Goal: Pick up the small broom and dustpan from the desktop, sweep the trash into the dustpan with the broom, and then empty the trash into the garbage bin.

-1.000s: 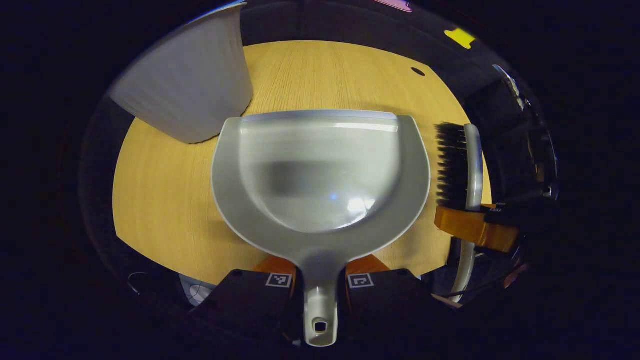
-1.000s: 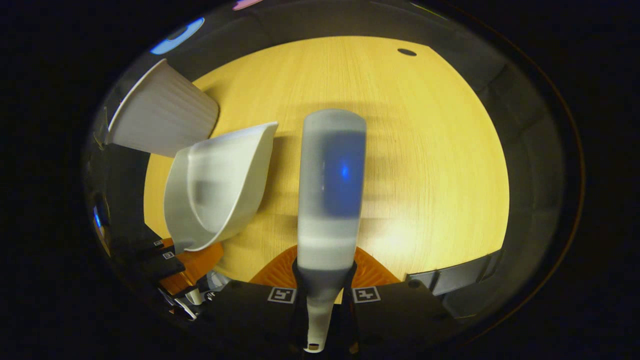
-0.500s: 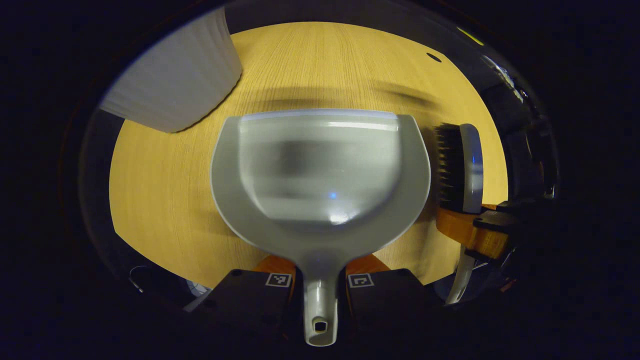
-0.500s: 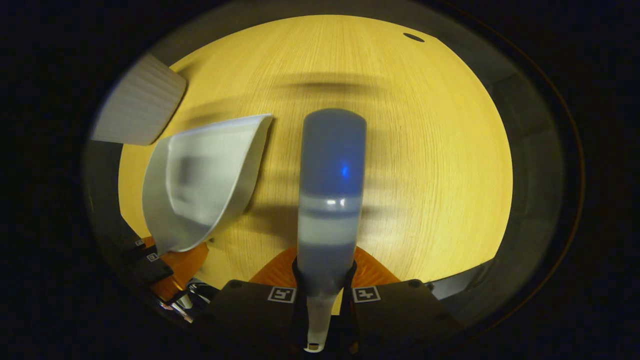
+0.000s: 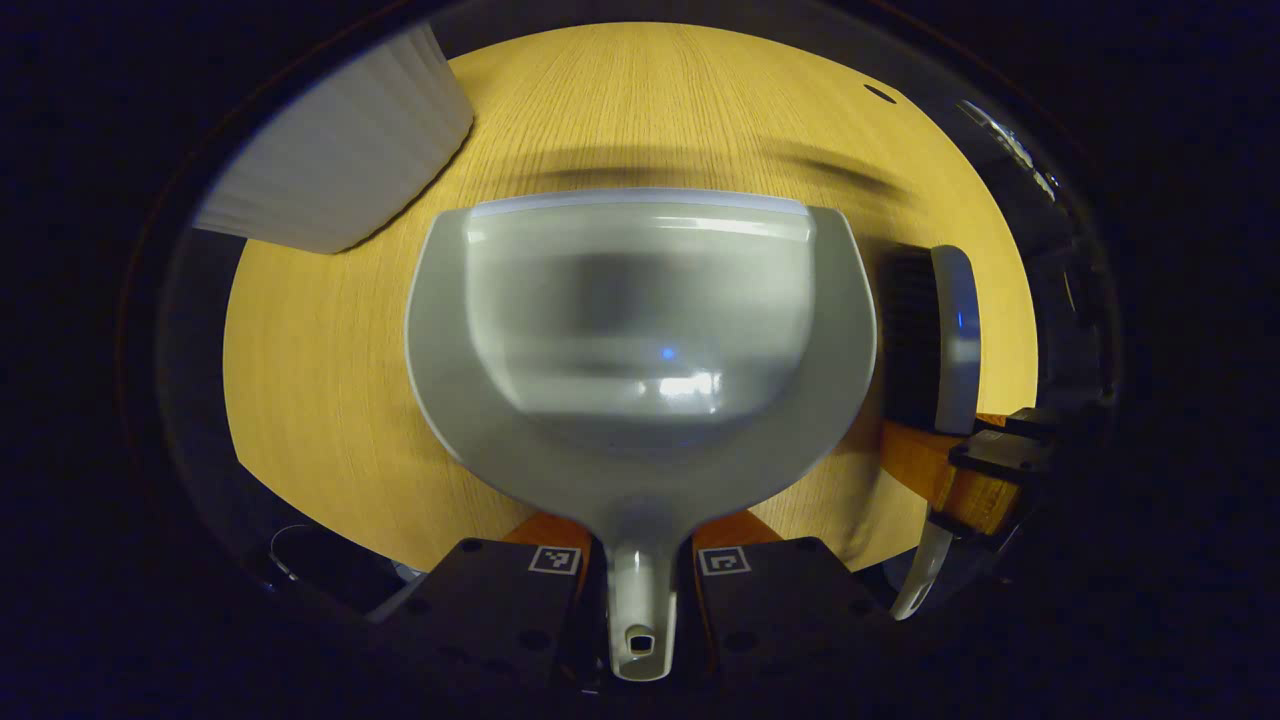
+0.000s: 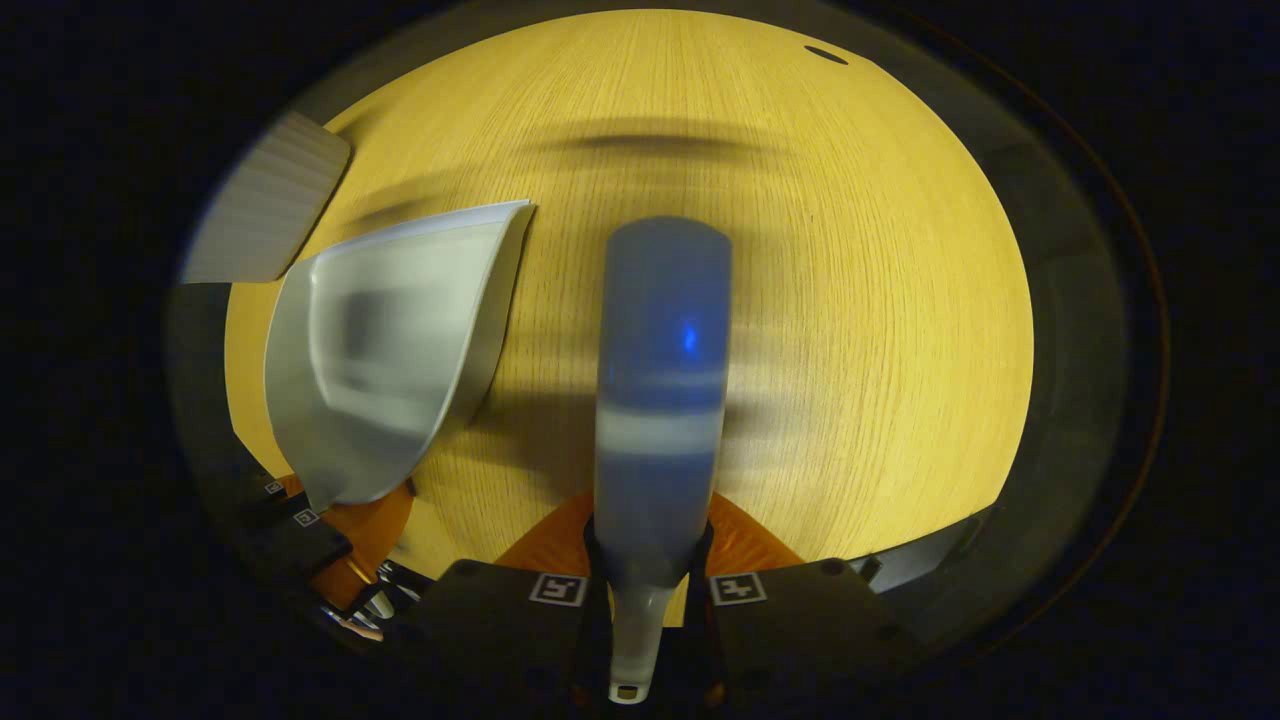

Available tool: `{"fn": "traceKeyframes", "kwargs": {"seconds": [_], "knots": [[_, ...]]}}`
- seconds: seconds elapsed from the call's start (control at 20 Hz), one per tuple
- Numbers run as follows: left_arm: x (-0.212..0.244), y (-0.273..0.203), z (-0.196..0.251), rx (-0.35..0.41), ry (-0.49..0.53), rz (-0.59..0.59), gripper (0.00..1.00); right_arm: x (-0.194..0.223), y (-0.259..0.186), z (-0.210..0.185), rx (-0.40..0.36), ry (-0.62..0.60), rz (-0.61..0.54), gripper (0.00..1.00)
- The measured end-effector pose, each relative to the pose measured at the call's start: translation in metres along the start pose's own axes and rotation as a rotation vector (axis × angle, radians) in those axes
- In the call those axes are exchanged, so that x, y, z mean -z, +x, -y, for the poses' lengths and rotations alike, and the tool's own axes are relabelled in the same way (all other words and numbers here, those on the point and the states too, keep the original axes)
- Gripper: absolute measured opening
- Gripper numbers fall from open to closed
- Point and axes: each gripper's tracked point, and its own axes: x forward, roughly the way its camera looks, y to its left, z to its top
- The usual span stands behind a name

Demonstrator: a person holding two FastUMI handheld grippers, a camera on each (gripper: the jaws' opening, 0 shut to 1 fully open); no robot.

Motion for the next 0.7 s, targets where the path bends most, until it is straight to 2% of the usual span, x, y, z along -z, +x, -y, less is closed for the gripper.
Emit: {"fn": "traceKeyframes", "kwargs": {"seconds": [0.1, 0.15, 0.2, 0.4, 0.45, 0.5, 0.6, 0.65, 0.7], "knots": [[0.001, 0.000, 0.001, 0.005, 0.002, -0.016, 0.27, 0.001, 0.000, -0.001, 0.000, 0.007, -0.013, 0.35], [0.003, 0.000, 0.001, 0.011, 0.006, -0.027, 0.29, 0.001, -0.001, -0.002, -0.001, 0.011, -0.018, 0.31], [0.004, -0.001, 0.002, 0.021, 0.010, -0.040, 0.29, 0.002, -0.001, -0.002, -0.005, 0.007, -0.023, 0.39], [0.010, -0.004, 0.008, 0.063, 0.007, -0.088, 0.33, 0.004, -0.002, -0.004, -0.014, 0.010, -0.041, 0.43], [0.012, -0.004, 0.009, 0.069, 0.006, -0.095, 0.44, 0.003, -0.003, -0.004, -0.012, 0.012, -0.044, 0.44], [0.012, -0.005, 0.009, 0.070, 0.006, -0.101, 0.48, 0.003, -0.003, -0.004, -0.011, 0.016, -0.043, 0.48], [0.012, -0.006, 0.007, 0.060, 0.010, -0.102, 0.58, 0.006, -0.005, -0.006, -0.011, 0.020, -0.053, 0.46], [0.012, -0.007, 0.002, 0.042, 0.010, -0.105, 0.71, 0.008, -0.008, -0.004, -0.006, 0.021, -0.062, 0.52], [0.012, -0.008, -0.002, 0.024, 0.006, -0.101, 0.79, 0.007, -0.006, -0.004, -0.004, 0.026, -0.053, 0.74]]}}
